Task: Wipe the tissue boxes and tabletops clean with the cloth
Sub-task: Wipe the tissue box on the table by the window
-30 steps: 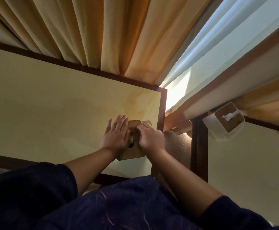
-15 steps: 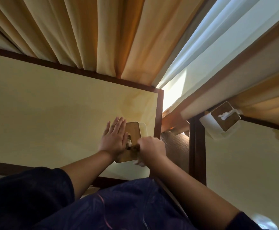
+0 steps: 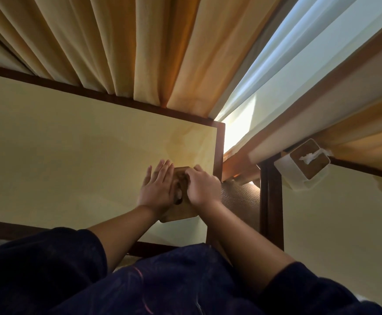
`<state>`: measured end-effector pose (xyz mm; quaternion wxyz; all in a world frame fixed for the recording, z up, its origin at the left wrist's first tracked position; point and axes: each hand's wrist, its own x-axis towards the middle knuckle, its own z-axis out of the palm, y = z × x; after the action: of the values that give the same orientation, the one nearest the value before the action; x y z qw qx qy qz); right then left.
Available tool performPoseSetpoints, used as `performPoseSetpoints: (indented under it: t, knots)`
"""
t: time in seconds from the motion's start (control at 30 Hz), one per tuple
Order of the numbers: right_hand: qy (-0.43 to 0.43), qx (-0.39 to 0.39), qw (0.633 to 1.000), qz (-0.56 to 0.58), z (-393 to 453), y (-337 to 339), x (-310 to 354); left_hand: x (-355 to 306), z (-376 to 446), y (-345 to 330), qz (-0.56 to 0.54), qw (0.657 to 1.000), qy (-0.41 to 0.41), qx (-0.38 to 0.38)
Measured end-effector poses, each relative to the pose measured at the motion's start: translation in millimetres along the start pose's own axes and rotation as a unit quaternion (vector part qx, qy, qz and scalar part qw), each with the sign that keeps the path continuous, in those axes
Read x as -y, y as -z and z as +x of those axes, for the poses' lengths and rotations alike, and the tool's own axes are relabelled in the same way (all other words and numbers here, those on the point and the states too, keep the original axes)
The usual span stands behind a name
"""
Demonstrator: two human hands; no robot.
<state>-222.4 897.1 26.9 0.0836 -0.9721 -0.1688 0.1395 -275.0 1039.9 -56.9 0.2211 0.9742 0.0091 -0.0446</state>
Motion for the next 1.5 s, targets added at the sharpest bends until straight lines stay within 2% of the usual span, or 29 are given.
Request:
performPoseSetpoints:
  t: [0.1, 0.2, 0.4, 0.57, 0.83, 1.0, 1.13, 1.27, 1.4, 1.5]
  knots:
    - [0.017, -0.006, 1.000, 0.016, -30, -11, -11, 1, 1, -1, 0.003, 1.000, 0.000, -0.002]
    - [0.030, -0.004, 0.999, -0.014, -59, -12, -17, 0, 0, -1, 0.000, 1.000, -0.003, -0.012]
    - [0.031, 0.116, 0.992, -0.036, -71, 9, -13, 1, 0, -2, 0.007, 1.000, -0.007, -0.022]
    - [-0.008, 0.158, 0.984, -0.082, -38, 24, 2, 4, 2, -4, -0.004, 1.000, -0.011, -0.021]
    - [-0.024, 0.103, 0.990, -0.097, 37, 43, 22, 0, -4, 1, -0.013, 1.000, -0.008, -0.014]
    - [-0.022, 0.071, 0.993, -0.089, 52, 40, 23, 0, -4, 3, -0.012, 1.000, -0.005, -0.014]
    - [0.022, 0.009, 0.997, -0.068, 22, 13, 9, 1, -3, 1, -0.022, 1.000, -0.005, -0.012]
    - [0.054, -0.017, 0.998, -0.014, -29, -16, -15, 1, 1, 0, -0.016, 1.000, 0.000, -0.009]
    - [0.104, -0.007, 0.994, -0.027, -76, -31, -37, 2, -1, -1, -0.016, 1.000, 0.000, -0.021]
    - [0.128, 0.016, 0.991, -0.032, -79, -25, -48, 2, 0, -1, -0.006, 1.000, -0.003, -0.013]
